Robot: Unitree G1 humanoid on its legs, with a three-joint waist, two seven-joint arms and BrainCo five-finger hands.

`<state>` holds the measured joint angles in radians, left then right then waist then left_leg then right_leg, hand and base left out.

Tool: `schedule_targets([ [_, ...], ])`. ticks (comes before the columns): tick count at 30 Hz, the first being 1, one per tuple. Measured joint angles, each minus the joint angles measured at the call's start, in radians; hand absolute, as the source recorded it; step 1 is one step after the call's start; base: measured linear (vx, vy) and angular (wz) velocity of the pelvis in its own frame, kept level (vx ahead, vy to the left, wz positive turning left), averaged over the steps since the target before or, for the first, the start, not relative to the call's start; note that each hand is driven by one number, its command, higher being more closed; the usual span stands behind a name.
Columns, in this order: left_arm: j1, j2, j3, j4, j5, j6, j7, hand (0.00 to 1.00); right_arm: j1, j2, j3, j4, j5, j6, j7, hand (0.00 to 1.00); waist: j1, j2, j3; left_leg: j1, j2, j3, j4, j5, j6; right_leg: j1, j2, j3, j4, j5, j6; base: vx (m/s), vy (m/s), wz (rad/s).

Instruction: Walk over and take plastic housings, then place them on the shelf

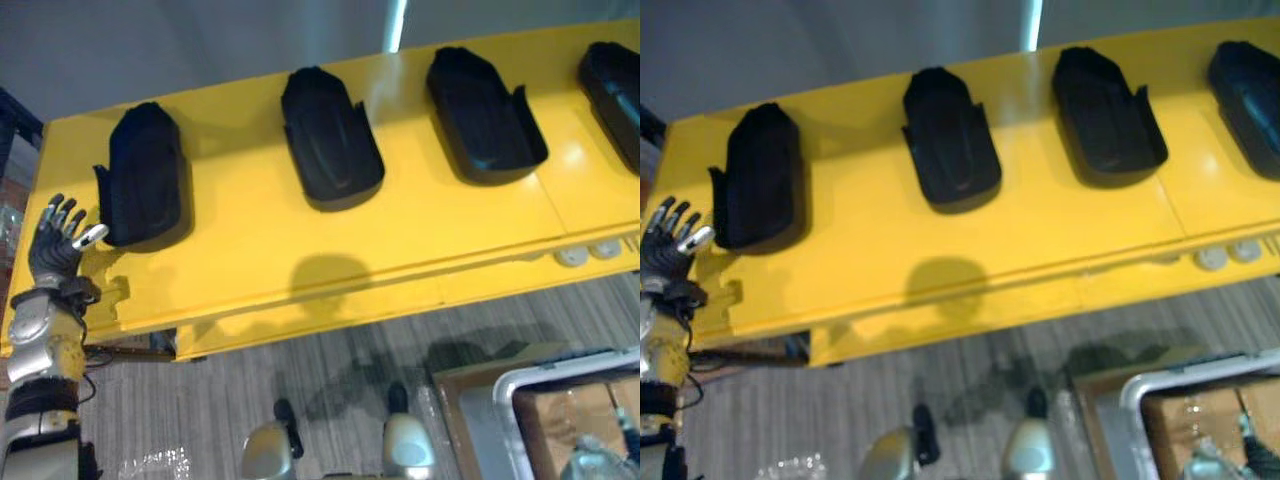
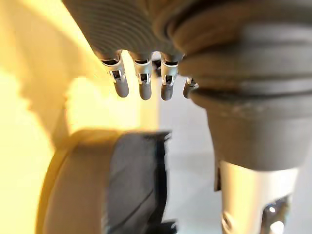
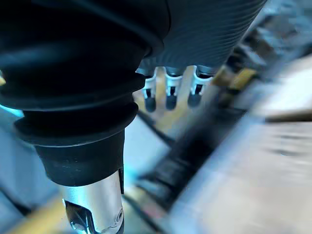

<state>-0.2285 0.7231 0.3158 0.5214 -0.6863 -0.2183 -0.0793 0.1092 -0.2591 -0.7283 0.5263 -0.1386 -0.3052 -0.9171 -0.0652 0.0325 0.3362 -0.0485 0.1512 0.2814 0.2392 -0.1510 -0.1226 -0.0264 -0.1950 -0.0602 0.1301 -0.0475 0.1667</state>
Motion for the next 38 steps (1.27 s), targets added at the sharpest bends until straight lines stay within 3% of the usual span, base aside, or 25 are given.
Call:
schedule_targets([
  [1, 0.021, -0.012, 0.020, -0.021, 0.007, -0.016, 0.016, 0.00, 0.002, -0.001, -0.003, -0.048, -0.027, -0.001, -0.032, 0.00, 0.002, -0.002, -0.009, 0.007, -0.001, -0.001, -0.005, 0.000, -0.001, 0.009, 0.000, -0.003, -0.006, 0.000, 0.000, 0.08, -0.007, 0.08],
  [3, 0.100, -0.091, 0.103, -0.128, 0.061, -0.094, 0.087, 0.00, 0.005, -0.006, -0.021, -0.193, -0.101, -0.001, -0.105, 0.00, 0.022, -0.014, -0.054, 0.051, -0.003, -0.006, -0.032, 0.002, -0.004, 0.062, 0.000, -0.022, -0.035, 0.001, 0.000, 0.08, -0.005, 0.10],
  [5, 0.137, -0.124, 0.125, -0.170, 0.080, -0.124, 0.117, 0.00, 0.005, -0.005, -0.022, -0.233, -0.109, -0.006, -0.110, 0.00, 0.030, -0.021, -0.086, 0.050, -0.004, -0.008, -0.040, 0.002, -0.005, 0.063, 0.000, -0.025, -0.042, 0.001, -0.001, 0.05, -0.003, 0.07],
  [7, 0.192, -0.193, 0.158, -0.253, 0.131, -0.148, 0.177, 0.00, 0.005, -0.002, -0.018, -0.296, -0.096, -0.030, -0.072, 0.00, 0.043, -0.022, -0.111, 0.059, -0.007, -0.018, -0.055, 0.007, -0.009, 0.076, 0.001, -0.039, -0.052, 0.012, -0.008, 0.04, 0.004, 0.13],
  [10, 0.287, -0.318, 0.189, -0.422, 0.197, -0.149, 0.237, 0.00, 0.032, 0.042, 0.063, -0.369, -0.046, -0.039, 0.074, 0.00, 0.051, -0.024, -0.136, 0.098, -0.013, -0.026, -0.101, 0.027, -0.007, 0.103, 0.002, -0.058, -0.060, 0.029, -0.014, 0.00, 0.018, 0.09],
  [11, 0.303, -0.342, 0.192, -0.450, 0.198, -0.145, 0.242, 0.00, 0.040, 0.058, 0.086, -0.379, -0.030, -0.038, 0.109, 0.00, 0.052, -0.024, -0.140, 0.102, -0.015, -0.028, -0.107, 0.030, -0.007, 0.108, 0.000, -0.063, -0.060, 0.029, -0.014, -0.01, 0.010, 0.16],
  [12, 0.340, -0.398, 0.191, -0.502, 0.222, -0.114, 0.258, 0.00, 0.065, 0.108, 0.143, -0.391, -0.008, -0.028, 0.195, 0.00, 0.052, -0.024, -0.143, 0.110, -0.023, -0.040, -0.120, 0.039, -0.004, 0.121, -0.005, -0.078, -0.064, 0.030, -0.015, -0.01, 0.005, 0.16],
  [15, 0.403, -0.500, 0.183, -0.540, 0.267, -0.060, 0.290, 0.00, 0.113, 0.189, 0.250, -0.390, 0.007, 0.008, 0.288, 0.00, 0.052, -0.017, -0.151, 0.117, -0.037, -0.059, -0.151, 0.058, 0.001, 0.135, -0.016, -0.106, -0.072, 0.031, -0.016, -0.05, 0.008, 0.23],
  [20, 0.507, -0.647, 0.171, -0.557, 0.269, -0.001, 0.392, 0.00, 0.169, 0.240, 0.345, -0.307, 0.049, 0.074, 0.329, 0.00, 0.059, -0.012, -0.165, 0.130, -0.043, -0.092, -0.219, 0.101, 0.004, 0.163, -0.018, -0.155, -0.086, 0.044, -0.019, -0.05, -0.006, 0.26],
  [23, 0.558, -0.689, 0.140, -0.527, 0.260, 0.041, 0.400, 0.00, 0.174, 0.241, 0.364, -0.228, 0.104, 0.118, 0.333, 0.00, 0.065, -0.017, -0.179, 0.138, -0.047, -0.120, -0.269, 0.131, 0.004, 0.170, -0.016, -0.186, -0.087, 0.045, -0.019, -0.06, -0.019, 0.29],
  [27, 0.560, -0.693, 0.049, -0.352, 0.305, 0.090, 0.414, 0.00, 0.145, 0.230, 0.412, -0.062, 0.148, 0.159, 0.367, 0.00, 0.079, -0.022, -0.178, 0.165, -0.050, -0.134, -0.325, 0.179, 0.008, 0.172, -0.016, -0.191, -0.089, 0.045, -0.020, -0.05, -0.009, 0.07],
  [32, 0.514, -0.692, 0.005, -0.077, 0.349, 0.133, 0.472, 0.00, 0.117, 0.225, 0.445, 0.122, 0.221, 0.174, 0.404, 0.00, 0.077, -0.038, -0.181, 0.175, -0.064, -0.143, -0.328, 0.198, 0.002, 0.197, -0.024, -0.225, -0.102, 0.018, -0.014, -0.10, -0.012, 0.06],
  [34, 0.503, -0.692, 0.001, 0.002, 0.335, 0.133, 0.467, 0.00, 0.114, 0.221, 0.438, 0.191, 0.255, 0.174, 0.438, 0.00, 0.075, -0.044, -0.179, 0.179, -0.064, -0.161, -0.329, 0.199, 0.002, 0.206, -0.023, -0.240, -0.102, 0.010, -0.013, -0.06, -0.005, 0.19],
  [38, 0.505, -0.694, -0.015, 0.149, 0.316, 0.136, 0.381, 0.00, 0.107, 0.221, 0.426, 0.312, 0.295, 0.174, 0.549, 0.00, 0.078, -0.059, -0.180, 0.170, -0.063, -0.164, -0.330, 0.200, -0.001, 0.206, -0.023, -0.245, -0.100, -0.001, -0.001, -0.03, -0.001, 0.04],
])
